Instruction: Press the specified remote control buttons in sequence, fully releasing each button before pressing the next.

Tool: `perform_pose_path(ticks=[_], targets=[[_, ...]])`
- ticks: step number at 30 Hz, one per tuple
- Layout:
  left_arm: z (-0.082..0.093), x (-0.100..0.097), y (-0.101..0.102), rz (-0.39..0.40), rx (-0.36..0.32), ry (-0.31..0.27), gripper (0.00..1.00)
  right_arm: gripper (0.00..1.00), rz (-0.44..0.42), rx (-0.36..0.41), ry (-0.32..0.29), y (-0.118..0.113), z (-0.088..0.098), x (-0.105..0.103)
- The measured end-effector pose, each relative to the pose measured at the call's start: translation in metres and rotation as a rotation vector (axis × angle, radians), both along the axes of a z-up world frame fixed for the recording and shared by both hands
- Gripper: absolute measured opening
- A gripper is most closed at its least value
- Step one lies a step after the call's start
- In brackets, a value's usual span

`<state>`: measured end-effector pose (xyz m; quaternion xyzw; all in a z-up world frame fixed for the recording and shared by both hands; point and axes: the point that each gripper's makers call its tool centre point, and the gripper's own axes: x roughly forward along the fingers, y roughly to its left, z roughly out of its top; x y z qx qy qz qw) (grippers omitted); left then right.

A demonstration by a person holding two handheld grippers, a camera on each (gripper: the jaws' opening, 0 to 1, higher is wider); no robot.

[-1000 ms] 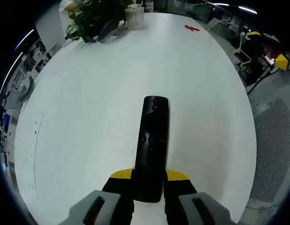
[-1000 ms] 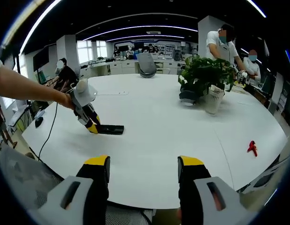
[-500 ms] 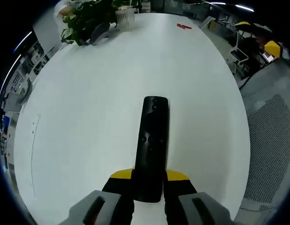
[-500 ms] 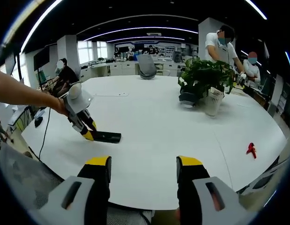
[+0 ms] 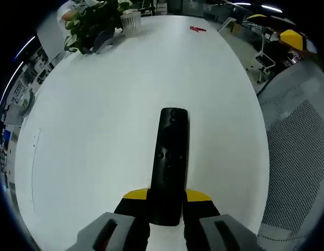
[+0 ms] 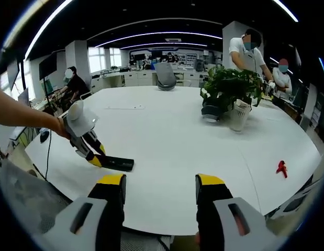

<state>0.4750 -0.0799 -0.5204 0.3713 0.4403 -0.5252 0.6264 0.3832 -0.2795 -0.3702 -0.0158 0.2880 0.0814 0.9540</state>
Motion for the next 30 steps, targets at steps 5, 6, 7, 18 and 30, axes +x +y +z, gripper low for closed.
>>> perform_pose_path(ticks=[5, 6, 7, 18, 30], targets=[[0.0, -0.01, 0.0, -0.004, 0.006, 0.002, 0.22, 0.54, 0.012, 0.005, 0.001, 0.002, 0.0, 0.0], [0.0, -0.012, 0.0, -0.004, 0.006, 0.002, 0.22, 0.54, 0.011, 0.006, 0.0, 0.002, 0.0, -0.001], [0.0, -0.015, 0.0, -0.003, 0.005, 0.004, 0.22, 0.53, 0.011, 0.007, 0.0, 0.002, 0.0, -0.001], [0.001, -0.042, -0.002, -0.01, -0.016, 0.004, 0.22, 0.51, 0.024, 0.012, -0.007, 0.004, 0.003, -0.001], [0.002, -0.072, -0.003, -0.034, -0.016, 0.004, 0.22, 0.49, 0.032, 0.01, -0.012, 0.005, 0.004, -0.001]])
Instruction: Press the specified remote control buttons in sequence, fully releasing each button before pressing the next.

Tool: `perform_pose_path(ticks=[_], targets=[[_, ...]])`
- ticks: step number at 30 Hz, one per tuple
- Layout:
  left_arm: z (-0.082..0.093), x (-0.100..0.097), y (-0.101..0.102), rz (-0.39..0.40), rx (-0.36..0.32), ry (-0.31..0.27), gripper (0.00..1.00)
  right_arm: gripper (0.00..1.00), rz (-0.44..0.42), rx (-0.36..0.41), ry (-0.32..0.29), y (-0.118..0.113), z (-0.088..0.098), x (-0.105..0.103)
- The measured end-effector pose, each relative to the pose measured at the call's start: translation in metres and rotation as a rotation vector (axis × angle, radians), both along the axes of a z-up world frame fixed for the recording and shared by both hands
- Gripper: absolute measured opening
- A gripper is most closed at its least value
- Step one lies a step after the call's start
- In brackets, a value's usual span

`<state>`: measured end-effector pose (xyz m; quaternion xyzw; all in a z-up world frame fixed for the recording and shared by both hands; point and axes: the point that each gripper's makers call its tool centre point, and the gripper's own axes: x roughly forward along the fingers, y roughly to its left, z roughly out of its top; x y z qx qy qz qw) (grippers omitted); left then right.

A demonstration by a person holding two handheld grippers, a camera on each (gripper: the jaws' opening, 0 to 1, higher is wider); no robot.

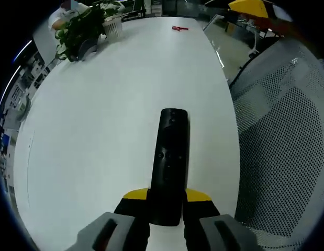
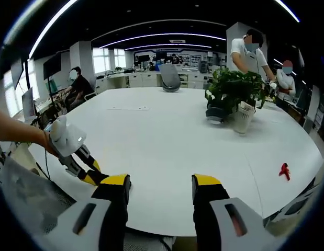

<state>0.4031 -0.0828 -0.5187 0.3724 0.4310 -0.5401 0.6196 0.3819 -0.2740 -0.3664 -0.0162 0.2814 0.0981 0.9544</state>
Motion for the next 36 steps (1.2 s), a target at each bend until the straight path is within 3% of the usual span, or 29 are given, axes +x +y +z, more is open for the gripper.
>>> perform_pose_path(ticks=[15, 18, 22, 25, 30, 36], targets=[[0.0, -0.03, -0.001, 0.028, -0.036, 0.005, 0.22, 0.46, 0.037, 0.002, 0.004, 0.007, -0.001, 0.0], [0.0, -0.034, -0.002, 0.054, -0.061, 0.027, 0.22, 0.44, 0.058, 0.003, 0.0, 0.011, 0.002, 0.001], [0.002, -0.041, -0.003, 0.081, -0.1, 0.046, 0.23, 0.4, 0.124, 0.058, 0.027, 0.026, 0.005, 0.002], [0.001, -0.043, -0.002, 0.085, -0.125, 0.018, 0.23, 0.37, 0.164, 0.042, 0.022, 0.032, 0.012, 0.01], [0.001, -0.042, -0.002, 0.086, -0.154, -0.004, 0.23, 0.32, 0.224, 0.099, 0.012, 0.053, 0.026, 0.029], [0.001, -0.043, -0.001, 0.068, -0.198, -0.021, 0.23, 0.26, 0.298, 0.041, 0.041, 0.075, 0.02, 0.045]])
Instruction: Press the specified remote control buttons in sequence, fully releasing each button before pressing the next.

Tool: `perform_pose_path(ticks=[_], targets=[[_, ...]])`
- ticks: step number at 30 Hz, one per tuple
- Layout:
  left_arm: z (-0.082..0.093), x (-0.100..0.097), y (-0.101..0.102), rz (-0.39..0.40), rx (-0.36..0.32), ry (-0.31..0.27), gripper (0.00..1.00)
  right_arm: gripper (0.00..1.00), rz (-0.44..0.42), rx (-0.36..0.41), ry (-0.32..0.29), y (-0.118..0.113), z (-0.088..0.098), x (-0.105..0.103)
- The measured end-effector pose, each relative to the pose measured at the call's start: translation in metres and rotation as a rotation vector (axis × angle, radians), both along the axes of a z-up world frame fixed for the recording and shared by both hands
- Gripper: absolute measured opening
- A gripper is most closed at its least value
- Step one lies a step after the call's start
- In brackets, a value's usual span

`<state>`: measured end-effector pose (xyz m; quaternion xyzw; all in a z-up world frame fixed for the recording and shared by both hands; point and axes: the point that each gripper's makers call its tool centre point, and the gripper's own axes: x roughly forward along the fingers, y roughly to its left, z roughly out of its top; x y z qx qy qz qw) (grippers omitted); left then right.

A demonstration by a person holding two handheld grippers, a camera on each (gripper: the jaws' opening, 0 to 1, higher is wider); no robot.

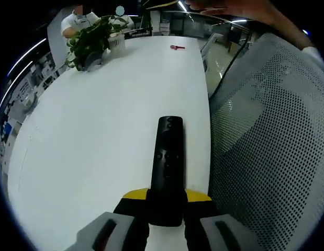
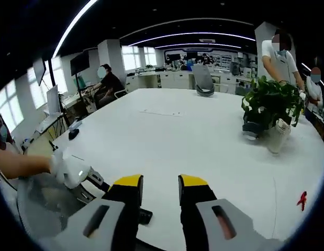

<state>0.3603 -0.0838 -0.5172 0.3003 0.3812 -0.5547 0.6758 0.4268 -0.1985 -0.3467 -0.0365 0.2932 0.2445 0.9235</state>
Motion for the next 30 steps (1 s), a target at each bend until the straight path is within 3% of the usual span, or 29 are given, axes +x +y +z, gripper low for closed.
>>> perform_pose_path(ticks=[6, 9, 13, 18, 22, 30], targets=[[0.0, 0.0, 0.0, 0.024, -0.038, -0.016, 0.24, 0.22, 0.045, -0.091, 0.024, 0.016, -0.024, 0.015], [0.0, 0.0, 0.0, 0.027, -0.058, -0.02, 0.24, 0.22, 0.093, -0.17, 0.113, 0.021, -0.057, 0.01], [0.0, 0.0, -0.002, 0.016, -0.053, -0.025, 0.24, 0.21, 0.166, -0.226, 0.212, 0.029, -0.087, -0.002], [0.0, 0.0, -0.001, 0.015, -0.05, -0.026, 0.24, 0.15, 0.204, -0.279, 0.276, 0.033, -0.107, -0.001], [0.0, 0.0, -0.001, 0.019, -0.055, -0.024, 0.24, 0.03, 0.198, -0.254, 0.328, 0.033, -0.114, -0.008], [0.0, 0.001, -0.002, 0.016, -0.053, -0.023, 0.24, 0.0, 0.183, -0.195, 0.476, 0.025, -0.132, -0.028]])
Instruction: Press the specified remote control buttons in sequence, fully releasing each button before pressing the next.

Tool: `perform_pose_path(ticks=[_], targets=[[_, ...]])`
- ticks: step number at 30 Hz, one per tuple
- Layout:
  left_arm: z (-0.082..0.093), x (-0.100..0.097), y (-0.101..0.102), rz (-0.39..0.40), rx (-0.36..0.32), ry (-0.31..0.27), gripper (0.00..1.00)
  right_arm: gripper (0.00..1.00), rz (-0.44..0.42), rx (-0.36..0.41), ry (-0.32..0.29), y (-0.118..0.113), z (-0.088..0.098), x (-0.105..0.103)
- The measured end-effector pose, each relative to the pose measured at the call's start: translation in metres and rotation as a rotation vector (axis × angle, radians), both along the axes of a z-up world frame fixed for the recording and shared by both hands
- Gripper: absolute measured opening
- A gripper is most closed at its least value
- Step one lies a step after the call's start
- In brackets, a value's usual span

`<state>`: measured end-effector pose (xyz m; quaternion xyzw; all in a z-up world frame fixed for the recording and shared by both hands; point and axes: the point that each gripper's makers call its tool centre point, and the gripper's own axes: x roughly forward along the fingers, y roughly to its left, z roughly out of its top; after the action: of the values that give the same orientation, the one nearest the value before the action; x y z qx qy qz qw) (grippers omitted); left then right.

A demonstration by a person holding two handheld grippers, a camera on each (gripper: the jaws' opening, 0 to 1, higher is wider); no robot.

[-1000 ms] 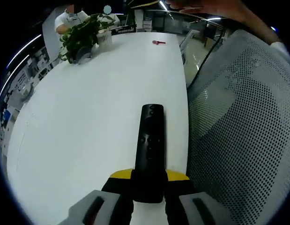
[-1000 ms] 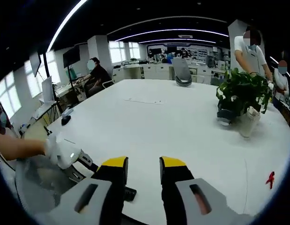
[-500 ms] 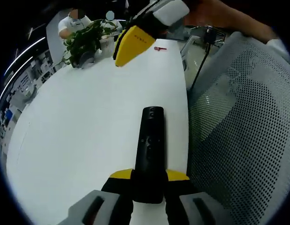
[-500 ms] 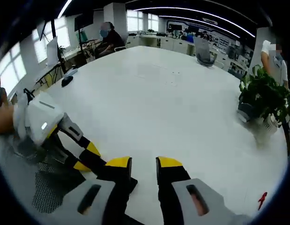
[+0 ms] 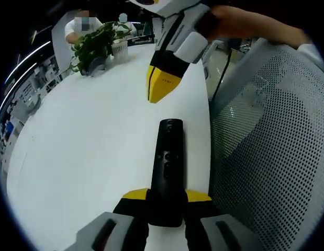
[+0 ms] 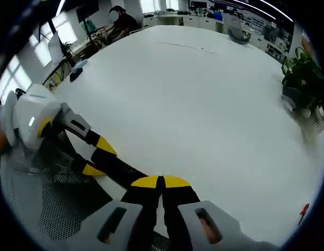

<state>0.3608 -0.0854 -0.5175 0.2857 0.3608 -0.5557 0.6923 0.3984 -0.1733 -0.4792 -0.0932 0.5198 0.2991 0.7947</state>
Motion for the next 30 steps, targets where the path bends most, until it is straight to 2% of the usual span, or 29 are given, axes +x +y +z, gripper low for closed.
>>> perform_pose_path(ticks=[3, 7, 11, 23, 26, 30], targets=[[0.0, 0.0, 0.0, 0.0, 0.001, -0.001, 0.24, 0.0, -0.003, -0.027, 0.038, -0.003, -0.006, -0.006], [0.0, 0.0, 0.0, 0.0, 0.001, 0.0, 0.24, 0.0, 0.005, -0.001, 0.123, 0.003, -0.014, -0.018], [0.0, 0.0, 0.0, -0.002, 0.002, -0.001, 0.24, 0.0, 0.014, -0.035, 0.12, 0.001, -0.018, -0.017], [0.0, 0.0, 0.0, -0.007, 0.002, -0.005, 0.24, 0.0, 0.027, -0.046, 0.189, 0.002, -0.029, -0.029], [0.0, 0.0, 0.0, -0.011, 0.0, -0.006, 0.24, 0.0, 0.046, -0.071, 0.193, 0.003, -0.032, -0.03], [0.0, 0.0, 0.0, -0.016, -0.001, -0.015, 0.24, 0.0, 0.033, -0.066, 0.197, 0.001, -0.03, -0.031]])
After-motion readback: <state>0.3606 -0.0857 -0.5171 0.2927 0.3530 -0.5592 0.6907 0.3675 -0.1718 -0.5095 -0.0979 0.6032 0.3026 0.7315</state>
